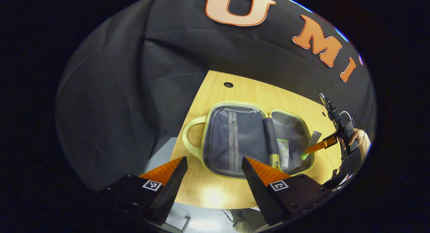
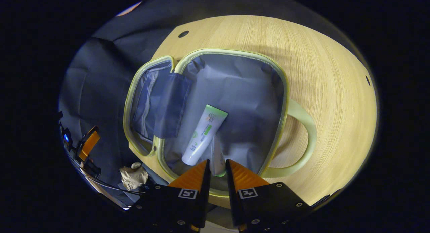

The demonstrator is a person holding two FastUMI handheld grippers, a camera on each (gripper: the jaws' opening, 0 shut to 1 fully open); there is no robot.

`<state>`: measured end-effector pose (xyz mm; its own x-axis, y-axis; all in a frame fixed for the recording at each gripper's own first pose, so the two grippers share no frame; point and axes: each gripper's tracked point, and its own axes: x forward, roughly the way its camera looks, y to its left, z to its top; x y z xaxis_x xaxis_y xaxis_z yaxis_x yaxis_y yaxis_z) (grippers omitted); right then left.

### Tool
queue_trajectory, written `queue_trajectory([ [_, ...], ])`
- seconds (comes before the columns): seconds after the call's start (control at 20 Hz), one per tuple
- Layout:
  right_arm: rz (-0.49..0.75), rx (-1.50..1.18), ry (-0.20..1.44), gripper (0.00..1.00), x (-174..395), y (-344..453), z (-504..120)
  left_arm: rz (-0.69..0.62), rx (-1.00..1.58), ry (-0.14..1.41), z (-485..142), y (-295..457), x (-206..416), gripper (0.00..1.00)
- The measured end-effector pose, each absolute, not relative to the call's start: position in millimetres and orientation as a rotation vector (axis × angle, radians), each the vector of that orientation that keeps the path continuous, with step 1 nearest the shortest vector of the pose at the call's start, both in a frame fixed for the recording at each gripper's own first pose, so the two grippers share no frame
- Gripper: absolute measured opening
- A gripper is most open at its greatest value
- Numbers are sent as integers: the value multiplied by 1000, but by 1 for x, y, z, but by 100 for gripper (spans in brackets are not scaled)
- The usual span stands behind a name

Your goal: First open the suitcase, pack the skin care products into it, and then close the suitcase.

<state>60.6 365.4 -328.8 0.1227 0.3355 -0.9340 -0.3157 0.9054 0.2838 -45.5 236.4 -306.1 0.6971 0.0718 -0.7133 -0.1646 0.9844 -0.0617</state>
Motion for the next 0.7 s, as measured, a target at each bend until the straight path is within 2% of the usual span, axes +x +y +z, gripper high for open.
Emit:
queue_trajectory([
  [0.05, 481, 20, 1365, 36, 61, 367, -329, 137, -131, 798, -307, 240, -46, 100],
  [0.1, 481, 18, 1356, 32, 62, 366, -327, 143, -137, 806, -310, 242, -46, 100],
  [0.2, 478, 18, 1330, 40, 65, 365, -322, 152, -147, 820, -322, 250, -43, 100],
  [0.25, 477, 17, 1317, 59, 64, 364, -319, 159, -150, 828, -328, 253, -40, 100],
  [0.3, 479, 12, 1293, 65, 65, 363, -314, 161, -156, 829, -334, 256, -36, 100],
  [0.35, 482, 12, 1263, 79, 66, 364, -311, 161, -165, 830, -337, 258, -33, 100],
  [0.45, 513, 35, 1182, 94, 72, 369, -297, 161, -186, 813, -340, 266, -27, 100],
  [0.7, 525, 114, 991, 96, 77, 382, -260, 173, -386, 704, -347, 293, 3, 99],
])
